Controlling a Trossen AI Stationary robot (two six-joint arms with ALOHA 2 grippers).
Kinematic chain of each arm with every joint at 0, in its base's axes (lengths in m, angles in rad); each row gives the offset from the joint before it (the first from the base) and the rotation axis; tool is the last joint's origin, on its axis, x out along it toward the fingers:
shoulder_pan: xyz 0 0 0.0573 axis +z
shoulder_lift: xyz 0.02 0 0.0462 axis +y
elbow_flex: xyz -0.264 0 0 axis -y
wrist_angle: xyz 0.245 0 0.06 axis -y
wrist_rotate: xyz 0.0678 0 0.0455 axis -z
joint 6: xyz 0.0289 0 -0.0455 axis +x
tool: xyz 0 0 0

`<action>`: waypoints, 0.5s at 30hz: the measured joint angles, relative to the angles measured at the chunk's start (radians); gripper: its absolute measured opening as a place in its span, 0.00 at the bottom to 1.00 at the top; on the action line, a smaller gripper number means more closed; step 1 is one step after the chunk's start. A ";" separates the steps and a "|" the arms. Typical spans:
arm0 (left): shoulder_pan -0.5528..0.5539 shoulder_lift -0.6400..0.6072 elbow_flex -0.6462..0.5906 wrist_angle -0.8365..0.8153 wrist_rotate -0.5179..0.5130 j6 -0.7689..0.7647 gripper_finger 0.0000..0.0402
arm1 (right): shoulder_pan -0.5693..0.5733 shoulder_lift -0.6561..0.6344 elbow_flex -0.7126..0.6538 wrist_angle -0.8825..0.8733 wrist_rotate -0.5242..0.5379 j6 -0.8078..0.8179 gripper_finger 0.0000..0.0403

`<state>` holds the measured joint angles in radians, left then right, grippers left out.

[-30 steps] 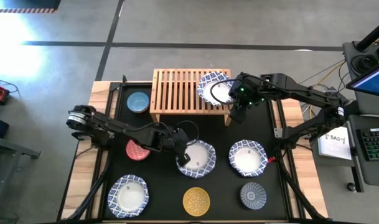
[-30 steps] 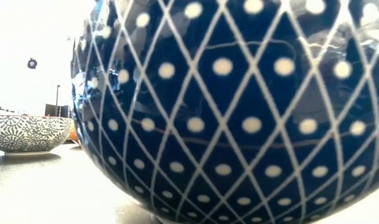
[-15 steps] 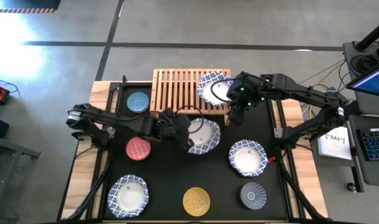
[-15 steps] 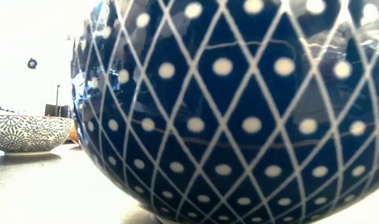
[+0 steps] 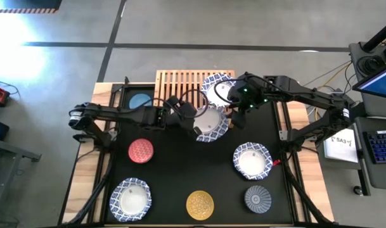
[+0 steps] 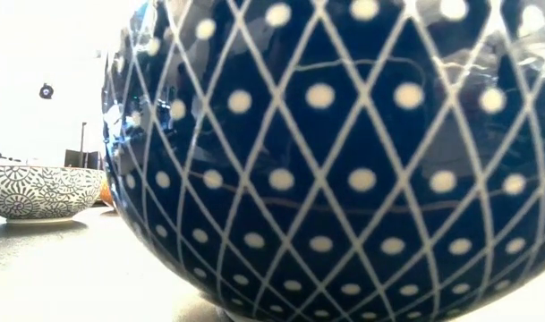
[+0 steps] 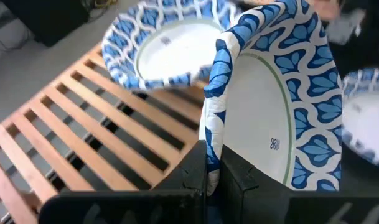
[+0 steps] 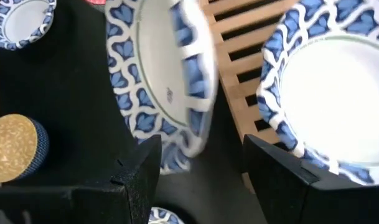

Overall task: Place and stack bowls onto a shelf
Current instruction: Stack the white patterned bowl on top of the other white patterned bowl on the shelf

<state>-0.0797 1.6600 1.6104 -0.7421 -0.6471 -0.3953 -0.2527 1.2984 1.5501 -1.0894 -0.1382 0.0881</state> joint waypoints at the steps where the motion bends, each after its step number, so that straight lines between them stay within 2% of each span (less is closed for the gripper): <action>1: 0.004 0.000 0.001 0.013 0.000 0.010 0.00 | 0.000 0.003 0.000 0.010 0.002 -0.004 0.53; 10: 0.005 0.000 0.002 0.089 0.009 0.081 0.00 | 0.000 0.055 0.000 0.025 0.008 -0.084 0.53; 15: 0.005 0.000 0.001 0.086 0.009 0.091 0.00 | 0.000 0.084 0.000 0.025 0.008 -0.088 0.44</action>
<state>-0.0750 1.6596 1.6115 -0.6565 -0.6376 -0.3046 -0.2531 1.3821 1.5501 -1.0644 -0.1307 0.0003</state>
